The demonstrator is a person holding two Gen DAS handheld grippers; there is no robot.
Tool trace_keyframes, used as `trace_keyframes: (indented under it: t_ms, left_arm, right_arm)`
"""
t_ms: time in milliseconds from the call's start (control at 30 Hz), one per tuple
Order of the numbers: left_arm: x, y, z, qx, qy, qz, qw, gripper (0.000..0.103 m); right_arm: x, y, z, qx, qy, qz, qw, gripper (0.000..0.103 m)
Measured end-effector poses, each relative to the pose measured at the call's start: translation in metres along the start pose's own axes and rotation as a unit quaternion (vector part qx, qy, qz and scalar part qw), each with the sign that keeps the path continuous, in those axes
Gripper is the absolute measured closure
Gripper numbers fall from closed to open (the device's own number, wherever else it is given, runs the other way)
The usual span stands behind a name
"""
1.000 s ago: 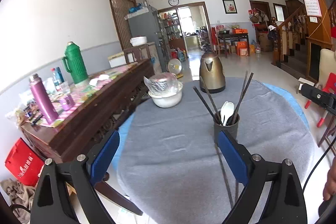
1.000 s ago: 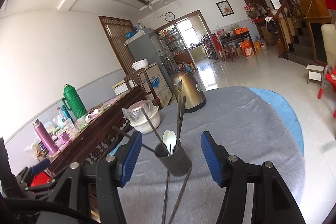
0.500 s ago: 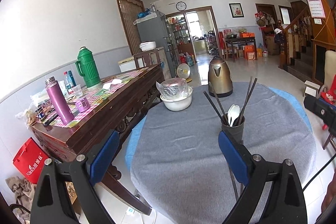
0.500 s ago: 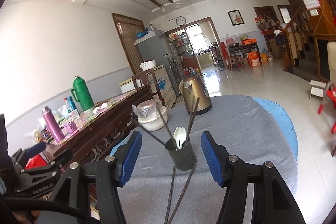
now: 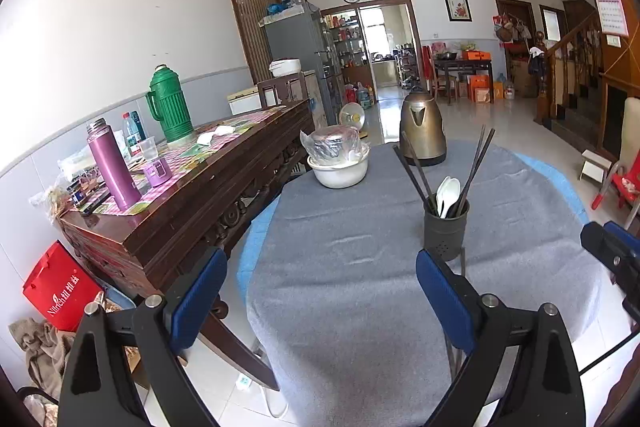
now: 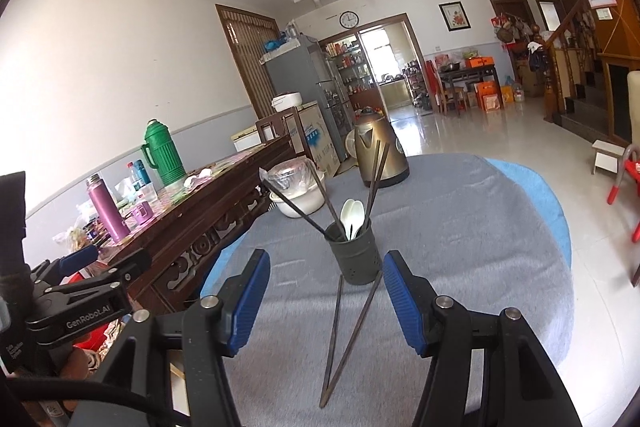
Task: Organize utensils
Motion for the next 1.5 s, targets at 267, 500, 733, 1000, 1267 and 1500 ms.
trace_keyframes:
  t_ms: [267,500,733,1000,1267,1500]
  left_arm:
    - [-0.004,0.007,-0.01,0.012,0.001,-0.005,0.9999,0.007]
    - [-0.009,0.014,-0.018,0.025,-0.004,-0.011,0.9996,0.007]
    - [-0.013,0.023,-0.016,0.034,0.009,-0.021,0.9992,0.007]
    - [-0.019,0.042,0.005,0.04,0.05,-0.034,0.9973,0.007]
    - [-0.037,0.067,0.012,0.049,0.057,-0.075,0.9943,0.007]
    - [-0.04,0.078,0.014,0.045,0.059,-0.084,0.9937,0.007]
  right_arm:
    - [-0.007,0.0,-0.007,-0.003,0.011,0.0,1.0,0.04]
    - [-0.014,0.008,-0.01,0.0,0.014,-0.013,1.0,0.04]
    - [-0.017,0.015,-0.016,0.012,0.017,-0.018,1.0,0.04]
    - [-0.015,0.024,-0.011,0.019,0.025,-0.017,0.999,0.04]
    - [-0.022,0.028,0.008,-0.004,0.042,-0.024,0.999,0.04]
    - [-0.029,0.034,0.014,-0.013,0.056,-0.031,0.998,0.04]
Point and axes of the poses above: each gripper's, at about its wrist camera, not at the fingertips, and x roughly against the way its jaws point, z to its right, y to its underside, the point moved 5 cm from there along -x, roughly the way its jaws point, and after that the axes turned 9 degrees about -x, right-handed, at the moved point
